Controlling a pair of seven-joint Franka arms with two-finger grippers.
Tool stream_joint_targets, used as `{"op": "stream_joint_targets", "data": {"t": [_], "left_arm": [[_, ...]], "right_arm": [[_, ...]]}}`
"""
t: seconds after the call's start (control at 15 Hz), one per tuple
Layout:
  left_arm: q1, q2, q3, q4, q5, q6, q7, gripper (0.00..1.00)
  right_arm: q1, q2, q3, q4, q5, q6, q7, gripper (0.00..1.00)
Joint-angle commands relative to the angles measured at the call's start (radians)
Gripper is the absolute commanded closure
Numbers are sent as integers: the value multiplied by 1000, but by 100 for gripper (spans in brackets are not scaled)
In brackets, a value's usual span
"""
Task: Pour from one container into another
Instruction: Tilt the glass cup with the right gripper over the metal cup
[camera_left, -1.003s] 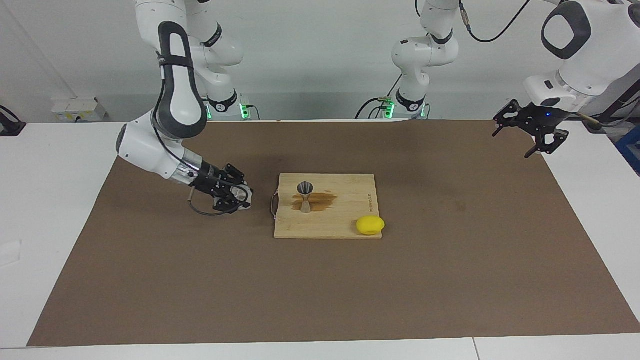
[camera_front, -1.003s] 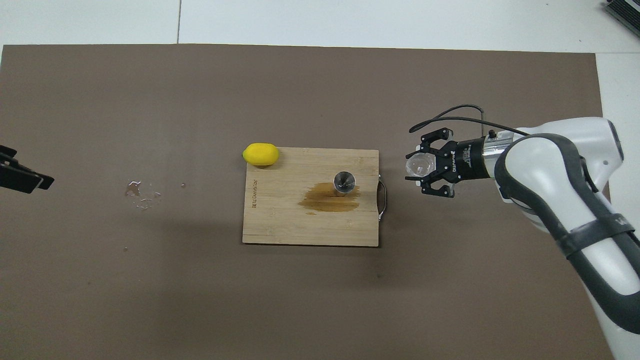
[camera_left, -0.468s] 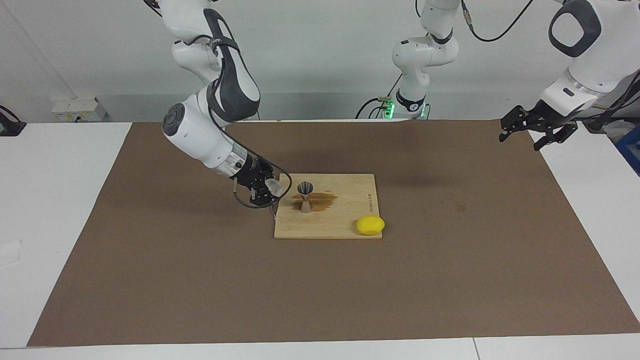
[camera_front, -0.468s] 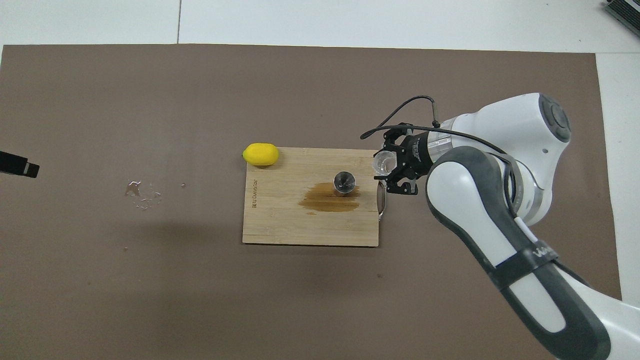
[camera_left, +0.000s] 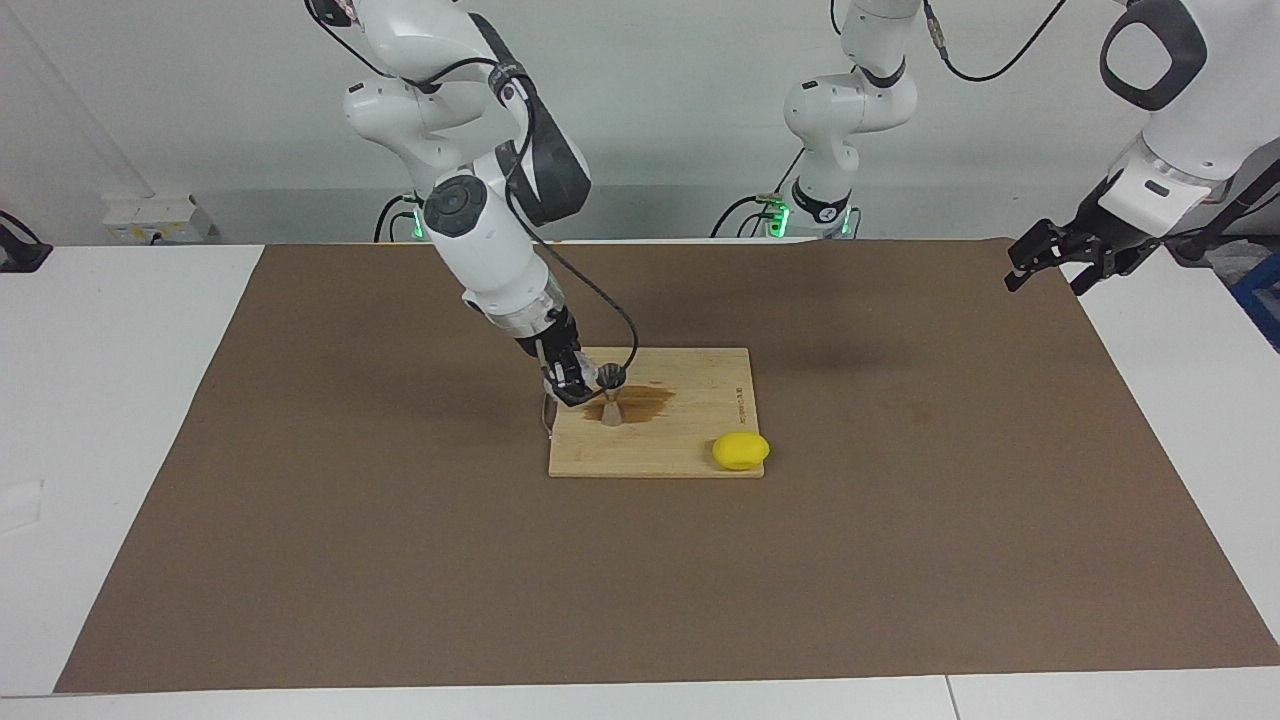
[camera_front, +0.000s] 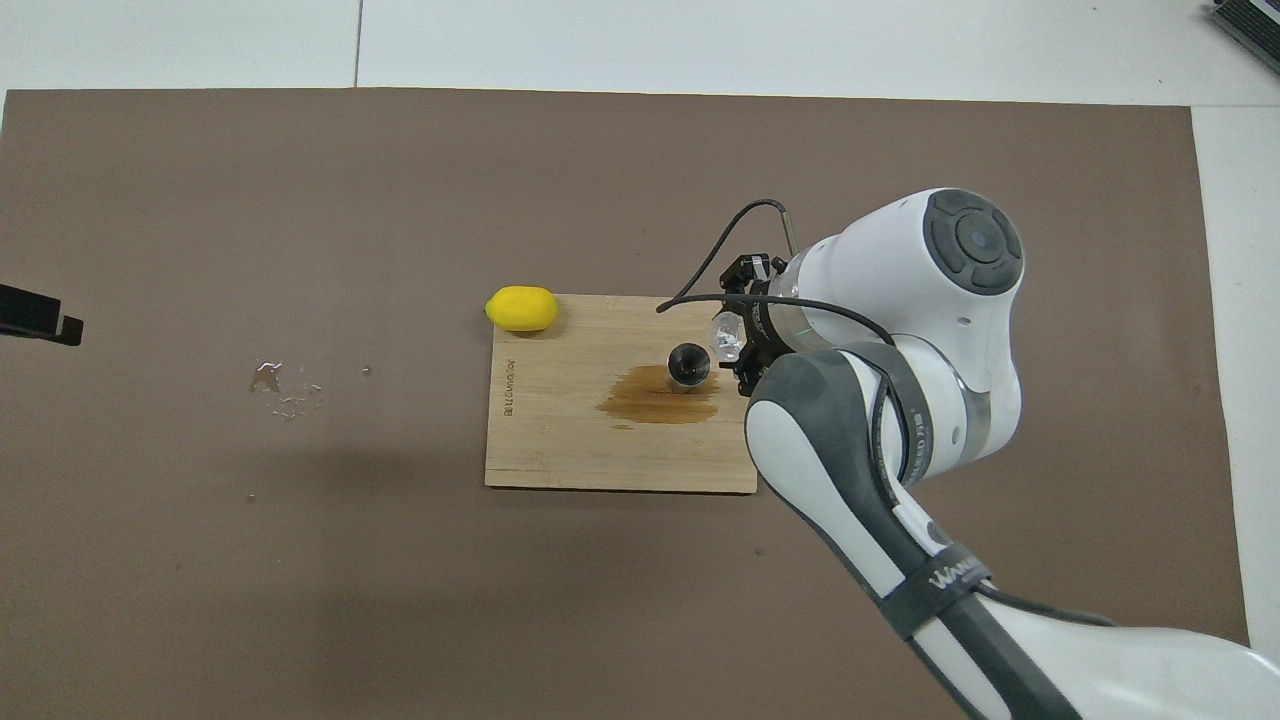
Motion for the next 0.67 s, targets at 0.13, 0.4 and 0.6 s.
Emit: {"op": "stream_joint_targets", "data": {"t": [0.13,0.4,0.6], "left_arm": [[-10,-35,2,-37,18,-1,-14,0],[-16,-35,1,-37,18,-3,-16,0],[-14,-37,2,-38,18,-1,-16,0]], "right_arm": [[37,16,-3,27,-122,-14,24,100],[63,14,0,26,-211,-28,24,100],[77,13,2,26,-266,-37,24,100]]}}
